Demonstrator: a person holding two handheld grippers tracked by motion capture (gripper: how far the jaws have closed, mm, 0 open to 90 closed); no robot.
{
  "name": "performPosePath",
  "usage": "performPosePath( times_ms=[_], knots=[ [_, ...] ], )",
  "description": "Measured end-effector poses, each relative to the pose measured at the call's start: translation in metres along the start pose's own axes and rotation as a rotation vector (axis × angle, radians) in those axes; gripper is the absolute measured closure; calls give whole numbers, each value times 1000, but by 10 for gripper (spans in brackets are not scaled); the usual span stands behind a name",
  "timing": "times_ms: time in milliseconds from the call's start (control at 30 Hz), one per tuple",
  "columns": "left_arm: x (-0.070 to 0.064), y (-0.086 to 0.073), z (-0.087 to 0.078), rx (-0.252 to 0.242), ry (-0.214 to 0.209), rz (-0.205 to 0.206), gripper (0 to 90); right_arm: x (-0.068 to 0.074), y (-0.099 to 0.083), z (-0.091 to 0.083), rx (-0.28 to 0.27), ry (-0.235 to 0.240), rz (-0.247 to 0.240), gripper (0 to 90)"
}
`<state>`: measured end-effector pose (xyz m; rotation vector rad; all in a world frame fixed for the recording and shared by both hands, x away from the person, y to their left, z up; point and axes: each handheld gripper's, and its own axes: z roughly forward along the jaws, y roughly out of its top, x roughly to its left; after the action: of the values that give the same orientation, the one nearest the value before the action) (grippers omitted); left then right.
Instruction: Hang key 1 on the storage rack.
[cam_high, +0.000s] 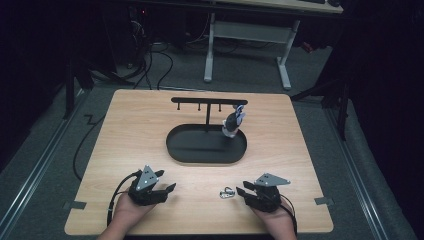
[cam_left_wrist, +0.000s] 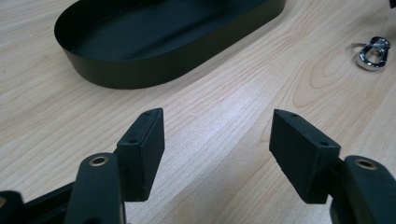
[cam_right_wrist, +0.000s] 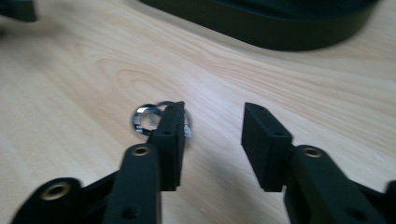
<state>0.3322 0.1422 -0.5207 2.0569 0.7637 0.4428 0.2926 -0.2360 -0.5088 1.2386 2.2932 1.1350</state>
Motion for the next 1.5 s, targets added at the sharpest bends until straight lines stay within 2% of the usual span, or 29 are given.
performPosePath(
  times_ms=[100, 133, 200, 300, 367, 433, 567, 633, 667, 733, 833, 933, 967, 1100, 1167, 1233, 1367, 1433, 1500],
  knots=[
    [0, 0, -1, 0, 3, 0, 364, 13, 3, 8, 5, 61, -38, 900],
    [-1, 0, -1, -1, 3, 0, 365, 20, 5, 11, 10, 81, -69, 900],
    [-1, 0, -1, 0, 9, 6, 365, 28, 7, 19, 41, 109, -87, 900],
    [-1, 0, -4, -1, 12, 9, 365, 37, 6, 29, 89, 84, -129, 900],
    [-1, 0, -4, -3, 13, 11, 366, 36, 5, 29, 94, 65, -133, 900],
    [0, 0, -5, -3, 11, 7, 366, 30, 4, 28, 91, 43, -111, 900],
    [0, 0, -2, 2, 14, 7, 366, 9, 0, 26, 102, -40, -52, 900],
    [-1, 0, -1, 8, 13, 12, 366, -5, 1, 25, 98, -62, -11, 900],
    [-1, 0, -1, 9, 14, 13, 366, -7, 2, 25, 94, -71, -12, 900],
    [-1, 0, -1, 10, 15, 14, 367, -7, 3, 23, 73, -54, -4, 900],
    [-1, -1, 0, 14, 18, 11, 366, 12, 10, 24, 39, -4, -42, 900],
    [-1, -3, 0, 25, 17, 14, 367, 28, 17, 36, 56, 31, -86, 900],
    [-2, -5, 0, 30, 18, 16, 367, 31, 20, 44, 63, 46, -82, 900],
    [-2, -8, -4, 41, 25, 17, 369, 35, 31, 60, 68, 48, -92, 900],
    [-1, -10, -8, 34, 32, 14, 371, 35, 31, 64, 91, 38, -103, 900],
    [-1, -10, -10, 36, 35, 13, 371, 34, 27, 61, 101, 26, -120, 900],
    [-1, -9, -11, 28, 35, 11, 371, 24, 15, 44, 111, 24, -110, 896],
    [-2, -9, -10, 32, 31, 18, 370, 16, 8, 34, 124, 28, -82, 889],
    [-3, -9, -10, 34, 25, 23, 371, 6, 2, 24, 115, 17, -46, 889]
  ],
)
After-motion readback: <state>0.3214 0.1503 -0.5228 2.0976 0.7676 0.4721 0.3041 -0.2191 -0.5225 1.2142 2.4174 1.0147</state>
